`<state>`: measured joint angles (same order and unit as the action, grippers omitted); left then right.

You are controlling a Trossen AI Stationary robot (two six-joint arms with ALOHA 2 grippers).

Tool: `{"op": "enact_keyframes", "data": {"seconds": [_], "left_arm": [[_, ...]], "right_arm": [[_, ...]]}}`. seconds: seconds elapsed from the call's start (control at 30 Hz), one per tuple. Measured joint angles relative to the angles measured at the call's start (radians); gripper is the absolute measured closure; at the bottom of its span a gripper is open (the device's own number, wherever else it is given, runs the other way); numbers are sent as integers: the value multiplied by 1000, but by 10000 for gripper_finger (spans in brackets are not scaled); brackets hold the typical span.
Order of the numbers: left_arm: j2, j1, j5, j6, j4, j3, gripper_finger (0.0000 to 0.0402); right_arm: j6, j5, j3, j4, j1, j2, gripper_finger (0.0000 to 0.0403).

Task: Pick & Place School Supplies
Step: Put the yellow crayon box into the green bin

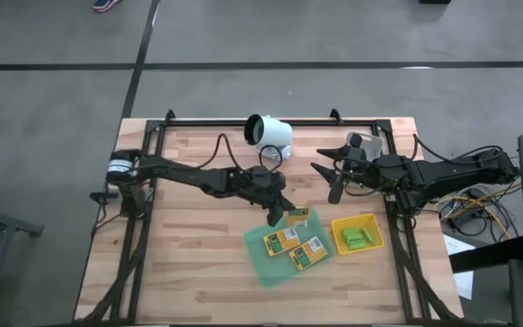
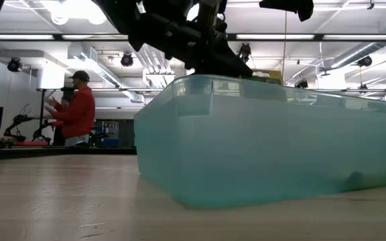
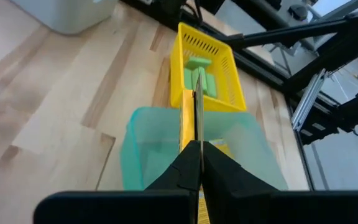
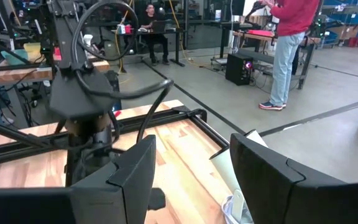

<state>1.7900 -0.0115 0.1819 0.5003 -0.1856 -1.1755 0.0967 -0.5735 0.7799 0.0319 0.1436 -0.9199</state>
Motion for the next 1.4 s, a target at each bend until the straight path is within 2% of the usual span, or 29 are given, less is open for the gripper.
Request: {"op": "enact_keyframes", "data": {"seconds": [0.33, 0.77, 1.17, 1.4], "left_arm": [[45, 16, 0, 25, 15, 1, 388], [63, 34, 50, 81, 158, 2, 386], [63, 33, 46, 79, 152, 2, 367], [63, 33, 46, 69, 152, 2, 343]], "right_arm": [[0, 0, 0, 0, 0, 0, 199], [0, 0, 0, 0, 0, 0, 199], [0, 0, 0, 0, 0, 0, 199], [0, 0, 0, 0, 0, 0, 199]]}}
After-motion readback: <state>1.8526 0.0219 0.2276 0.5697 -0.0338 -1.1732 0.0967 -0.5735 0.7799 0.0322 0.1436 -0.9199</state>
